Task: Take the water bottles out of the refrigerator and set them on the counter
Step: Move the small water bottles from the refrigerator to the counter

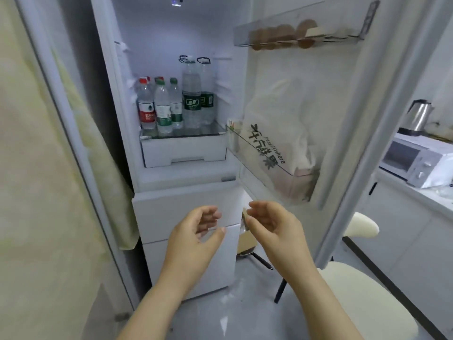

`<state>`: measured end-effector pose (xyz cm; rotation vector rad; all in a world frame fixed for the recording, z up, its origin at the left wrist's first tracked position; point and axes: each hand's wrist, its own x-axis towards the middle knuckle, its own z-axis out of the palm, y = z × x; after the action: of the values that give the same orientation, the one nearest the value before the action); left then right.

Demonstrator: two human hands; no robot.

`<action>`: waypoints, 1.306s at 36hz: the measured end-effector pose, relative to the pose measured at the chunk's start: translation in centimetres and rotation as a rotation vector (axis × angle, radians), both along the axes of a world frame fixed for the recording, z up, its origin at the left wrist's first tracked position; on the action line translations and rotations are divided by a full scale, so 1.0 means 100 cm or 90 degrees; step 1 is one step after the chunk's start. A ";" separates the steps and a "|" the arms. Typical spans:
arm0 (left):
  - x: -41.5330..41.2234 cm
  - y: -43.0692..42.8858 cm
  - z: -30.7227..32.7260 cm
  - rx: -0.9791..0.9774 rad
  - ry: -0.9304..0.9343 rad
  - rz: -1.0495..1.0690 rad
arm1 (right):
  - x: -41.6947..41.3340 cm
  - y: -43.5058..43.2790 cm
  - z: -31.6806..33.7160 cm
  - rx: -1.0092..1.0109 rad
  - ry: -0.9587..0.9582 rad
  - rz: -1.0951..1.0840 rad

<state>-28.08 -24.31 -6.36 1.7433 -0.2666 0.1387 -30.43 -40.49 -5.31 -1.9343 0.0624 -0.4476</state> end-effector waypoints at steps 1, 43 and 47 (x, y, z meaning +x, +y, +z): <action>0.010 0.006 0.001 0.001 -0.003 0.006 | 0.011 0.007 0.002 0.003 -0.005 0.006; 0.362 0.092 0.028 -0.021 -0.024 0.249 | 0.430 0.094 0.026 0.051 -0.059 0.214; 0.398 0.109 0.031 -0.024 -0.039 0.242 | 0.464 0.109 0.030 0.048 -0.057 0.207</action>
<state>11.74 -13.38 -3.29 1.7390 0.0263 0.4701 16.01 -29.57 -2.36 -1.8052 -0.2866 -0.3084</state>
